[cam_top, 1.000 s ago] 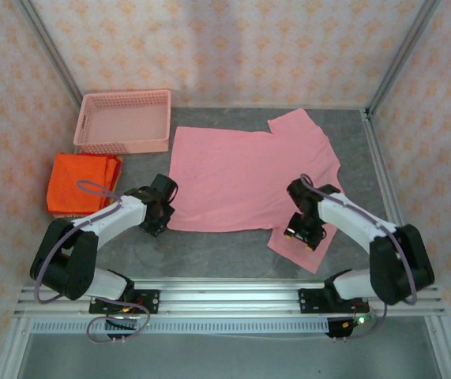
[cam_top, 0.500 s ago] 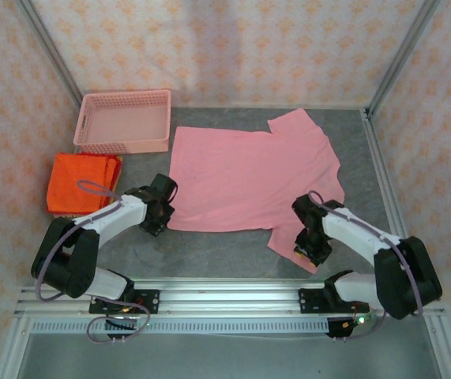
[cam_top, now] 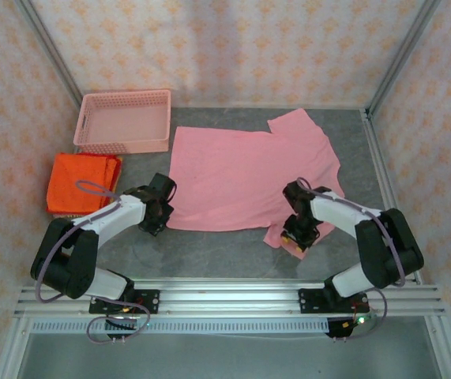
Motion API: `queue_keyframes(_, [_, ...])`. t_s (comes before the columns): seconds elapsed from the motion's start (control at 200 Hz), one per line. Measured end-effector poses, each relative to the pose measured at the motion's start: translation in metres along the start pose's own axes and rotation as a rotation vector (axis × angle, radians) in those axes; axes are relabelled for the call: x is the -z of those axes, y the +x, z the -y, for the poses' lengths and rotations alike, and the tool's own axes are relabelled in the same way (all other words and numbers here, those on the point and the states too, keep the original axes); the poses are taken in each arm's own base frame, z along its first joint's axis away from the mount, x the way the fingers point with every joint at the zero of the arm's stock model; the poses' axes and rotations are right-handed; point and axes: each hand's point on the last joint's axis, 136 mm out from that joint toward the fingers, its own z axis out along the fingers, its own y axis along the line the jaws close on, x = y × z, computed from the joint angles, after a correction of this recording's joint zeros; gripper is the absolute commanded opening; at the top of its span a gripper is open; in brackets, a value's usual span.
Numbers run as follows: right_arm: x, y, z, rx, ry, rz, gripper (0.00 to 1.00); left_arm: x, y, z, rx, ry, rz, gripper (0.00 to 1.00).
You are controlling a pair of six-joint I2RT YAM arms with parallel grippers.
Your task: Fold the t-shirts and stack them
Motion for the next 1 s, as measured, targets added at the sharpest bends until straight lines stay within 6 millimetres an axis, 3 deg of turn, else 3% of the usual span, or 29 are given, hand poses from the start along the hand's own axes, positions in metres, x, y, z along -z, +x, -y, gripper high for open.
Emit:
queue_keyframes(0.085, [0.002, -0.006, -0.013, 0.019, -0.049, 0.026, 0.44, 0.0, 0.0, 0.0, 0.0, 0.0, 0.0, 0.0])
queue_keyframes(0.225, [0.01, -0.011, -0.016, 0.029, -0.098, 0.079, 0.53, 0.003, -0.001, 0.002, 0.003, 0.014, 0.003, 0.0])
queue_keyframes(0.435, [0.03, 0.003, 0.014, -0.023, -0.171, 0.139, 0.52, 0.006, -0.002, 0.003, 0.004, 0.025, 0.005, 0.0])
queue_keyframes(0.706, [0.02, 0.02, 0.053, -0.069, -0.062, 0.096, 0.51, 0.006, -0.002, 0.003, -0.008, 0.025, 0.005, 0.0])
queue_keyframes(1.001, [0.003, 0.035, 0.068, -0.057, 0.026, 0.034, 0.5, 0.006, -0.002, 0.003, -0.011, 0.025, 0.006, 0.0])
